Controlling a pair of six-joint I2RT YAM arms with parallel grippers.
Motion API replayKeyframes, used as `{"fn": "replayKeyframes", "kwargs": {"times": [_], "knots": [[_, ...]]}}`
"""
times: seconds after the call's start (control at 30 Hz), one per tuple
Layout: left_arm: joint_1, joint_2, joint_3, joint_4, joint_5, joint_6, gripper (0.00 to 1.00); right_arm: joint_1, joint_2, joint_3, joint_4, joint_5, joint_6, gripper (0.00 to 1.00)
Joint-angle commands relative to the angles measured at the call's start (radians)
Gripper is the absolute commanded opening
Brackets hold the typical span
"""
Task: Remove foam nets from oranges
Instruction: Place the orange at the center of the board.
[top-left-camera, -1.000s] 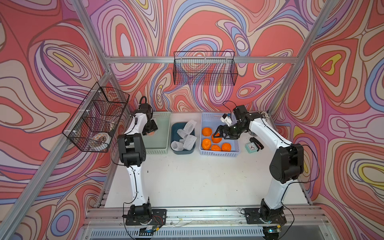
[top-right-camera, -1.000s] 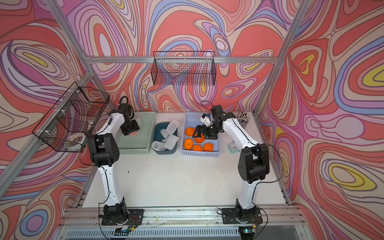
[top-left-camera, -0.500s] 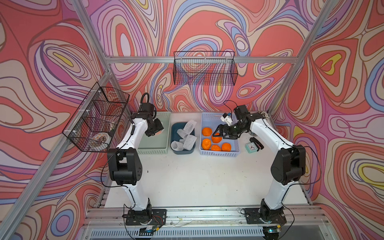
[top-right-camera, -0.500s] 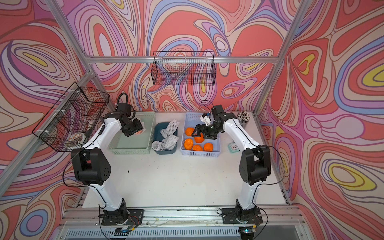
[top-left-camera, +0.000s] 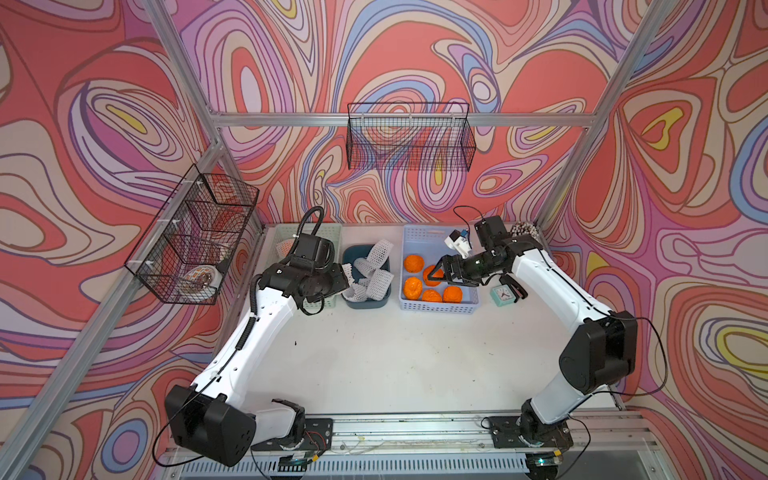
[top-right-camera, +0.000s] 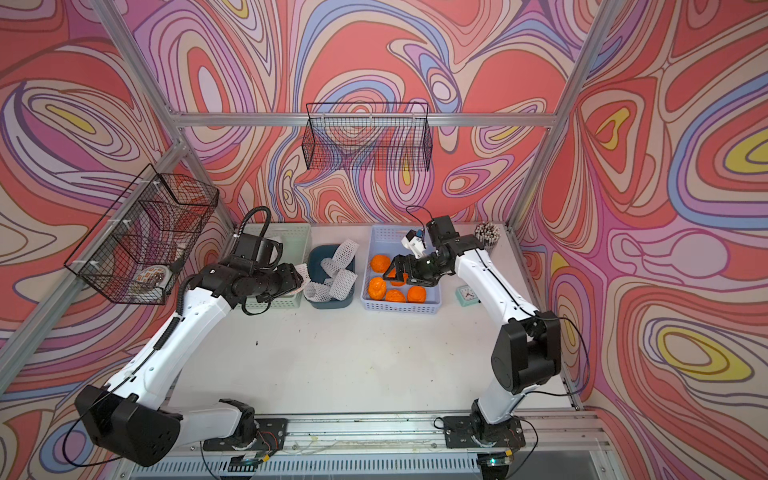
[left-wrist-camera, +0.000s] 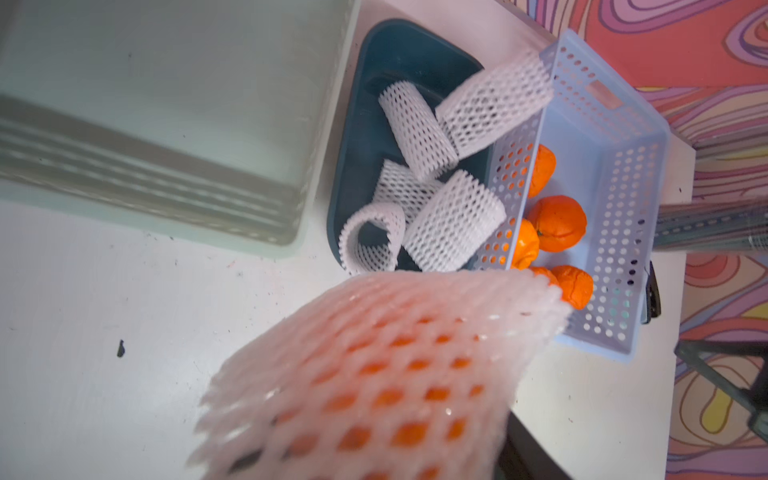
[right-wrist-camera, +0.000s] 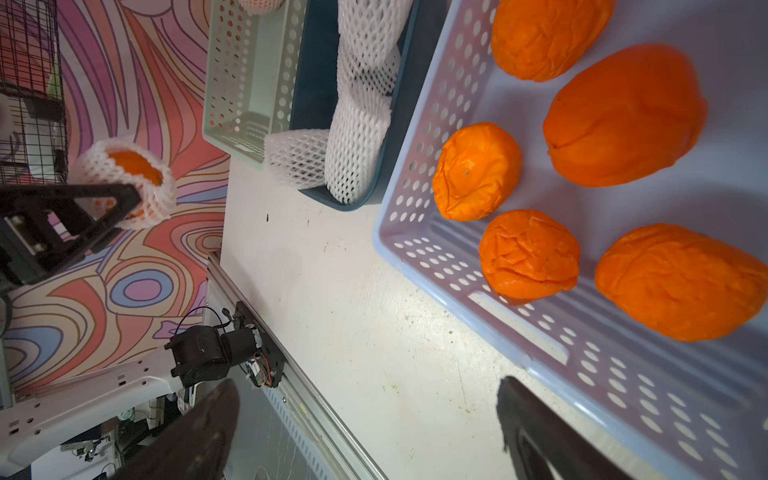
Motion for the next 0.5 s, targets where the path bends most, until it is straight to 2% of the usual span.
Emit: {"fn": "replayKeyframes", "kwargs": {"times": [0.0,0.2,0.37,0.47], "knots": [[-0.097,-0.066,-0.057,-0.068,-0.056,-0.108,0.6,0.038,-0.035,-0.044,0.022,-0.012,0.014,0.98],[-0.325,-0.168,-0.194,-0.045,-0.101,-0.28,0.6,0.089,-0.083,-0.103,0.021,-0.009,0.022,0.98],[-0.471,-0.124,-0.278,0.001,-0.107,-0.361,0.6,0.127,-0.115,-0.163,0.029,0.011,0.038,0.98],[-0.515,-0.089,-0.318,0.045,-0.115,-0.392,0.6,0.141,-0.14,-0.199,0.044,0.02,0.054,0.98]]}}
